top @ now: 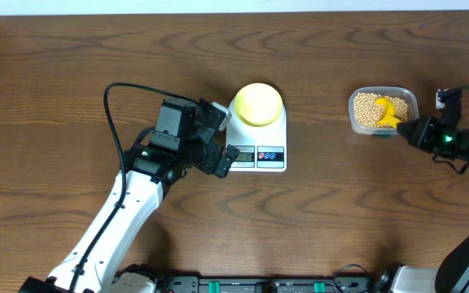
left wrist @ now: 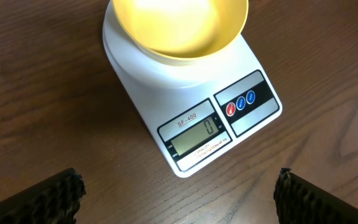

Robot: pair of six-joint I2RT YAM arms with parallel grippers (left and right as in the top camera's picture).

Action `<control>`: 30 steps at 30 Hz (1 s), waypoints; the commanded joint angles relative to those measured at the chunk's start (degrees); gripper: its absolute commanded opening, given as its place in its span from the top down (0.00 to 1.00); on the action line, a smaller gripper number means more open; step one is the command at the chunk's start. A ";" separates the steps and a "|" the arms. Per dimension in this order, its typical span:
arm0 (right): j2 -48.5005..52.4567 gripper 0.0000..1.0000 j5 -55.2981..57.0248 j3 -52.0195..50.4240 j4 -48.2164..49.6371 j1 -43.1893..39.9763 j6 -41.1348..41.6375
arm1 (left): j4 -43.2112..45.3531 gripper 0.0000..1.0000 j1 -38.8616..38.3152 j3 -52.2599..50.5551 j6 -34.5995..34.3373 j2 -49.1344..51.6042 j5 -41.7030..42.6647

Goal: Scoop item into bowl and weigh 50g on scale
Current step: 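Lower the yellow scoop into the soybeans with the right gripper, then scoop soybeans and lift the filled scoop out of the tub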

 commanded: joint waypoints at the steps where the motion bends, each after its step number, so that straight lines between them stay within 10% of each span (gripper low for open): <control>1: 0.83 0.99 -5.09 -0.70 -0.44 -1.81 1.18 | 0.02 0.00 0.24 -0.33 0.28 0.39 0.48; 30: 0.83 0.99 -7.85 -2.12 1.60 -3.17 10.14 | 0.02 0.00 0.24 -0.33 0.28 0.39 0.48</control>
